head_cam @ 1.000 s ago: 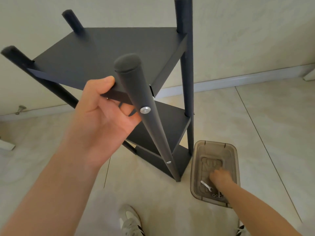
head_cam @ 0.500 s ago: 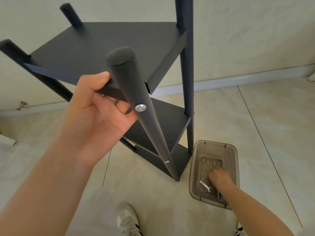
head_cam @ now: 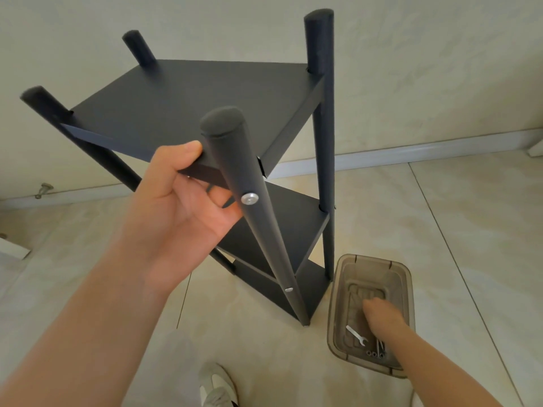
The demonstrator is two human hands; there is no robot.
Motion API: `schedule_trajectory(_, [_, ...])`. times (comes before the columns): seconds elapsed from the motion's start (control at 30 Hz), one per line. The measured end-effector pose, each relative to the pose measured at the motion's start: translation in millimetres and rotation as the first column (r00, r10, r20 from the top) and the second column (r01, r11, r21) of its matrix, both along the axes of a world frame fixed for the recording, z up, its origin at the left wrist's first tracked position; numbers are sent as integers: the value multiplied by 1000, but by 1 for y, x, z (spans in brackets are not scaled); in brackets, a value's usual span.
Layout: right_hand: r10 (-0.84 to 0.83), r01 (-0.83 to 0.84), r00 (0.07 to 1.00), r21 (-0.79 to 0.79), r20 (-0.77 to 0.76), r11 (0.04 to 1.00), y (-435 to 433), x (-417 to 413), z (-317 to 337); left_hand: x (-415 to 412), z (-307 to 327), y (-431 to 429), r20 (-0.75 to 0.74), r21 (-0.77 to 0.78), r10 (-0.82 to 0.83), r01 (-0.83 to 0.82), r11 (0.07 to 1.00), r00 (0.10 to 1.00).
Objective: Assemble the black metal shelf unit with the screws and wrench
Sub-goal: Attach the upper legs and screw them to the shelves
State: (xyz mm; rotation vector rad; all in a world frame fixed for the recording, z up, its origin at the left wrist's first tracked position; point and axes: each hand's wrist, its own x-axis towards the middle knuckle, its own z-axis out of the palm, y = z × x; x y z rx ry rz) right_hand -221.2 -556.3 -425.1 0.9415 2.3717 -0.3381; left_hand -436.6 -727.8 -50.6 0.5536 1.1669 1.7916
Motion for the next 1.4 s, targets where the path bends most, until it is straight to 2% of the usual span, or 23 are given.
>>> schedule_trajectory(0.1, [-252, 230, 950, -135, -186, 964, 6, -1, 8, 9, 6, 0, 34, 90, -31, 28, 996, 999])
schedule_trajectory(0.2, [-442, 345, 841, -321, -312, 882, 9, -8, 25, 17, 13, -1, 76, 179, -66, 51, 982, 995])
schedule_trajectory(0.27, [-572, 400, 728, -442, -379, 803, 8, -11, 42, 19, 16, 0, 110, 187, -41, 20, 982, 993])
schedule_trajectory(0.37, [-764, 455, 453, -618, -459, 641, 4, -19, 75, 19, 16, 2, 156, 186, -36, 6, 983, 987])
schedule_trajectory(0.43, [-868, 441, 182, -751, -462, 492, -3, -27, 110, 20, 16, 2, 181, 178, -50, 17, 984, 982])
schedule_trajectory(0.5, [-888, 333, -87, -853, -451, 401, -15, -37, 150, 20, 17, 0, 197, 175, -59, 24, 984, 979])
schedule_trajectory(0.57, [-842, 205, -285, -887, -458, 413, -31, -46, 190, 22, 18, -2, 214, 170, -63, 26, 985, 975])
schedule_trajectory(0.63, [-774, 117, -379, -856, -507, 504, -50, -54, 227, 23, 18, -3, 240, 154, -55, 18, 988, 969])
schedule_trajectory(0.7, [-711, 51, -400, -789, -578, 613, -70, -61, 258, 24, 19, -2, 243, 131, -37, 5, 991, 969])
schedule_trajectory(0.77, [-683, 13, -385, -744, -621, 669, -87, -69, 278, 25, 20, -1, 232, 109, -17, -9, 994, 973])
schedule_trajectory(0.9, [-705, 29, -329, -753, -628, 658, -108, -82, 291, 28, 23, -1, 228, 41, 28, -38, 998, 973])
schedule_trajectory(1.0, [-741, -47, -281, -763, -609, 645, -116, -92, 297, 27, 24, -3, 235, 33, 11, -19, 999, 972])
schedule_trajectory(1.1, [-750, -109, -298, -760, -590, 641, -122, -101, 299, 25, 24, -4, 222, 39, -8, -1, 999, 975])
schedule_trajectory(1.4, [-668, -51, -354, -699, -655, 713, -122, -113, 302, 13, 22, 0, 274, 60, -44, 29, 998, 961])
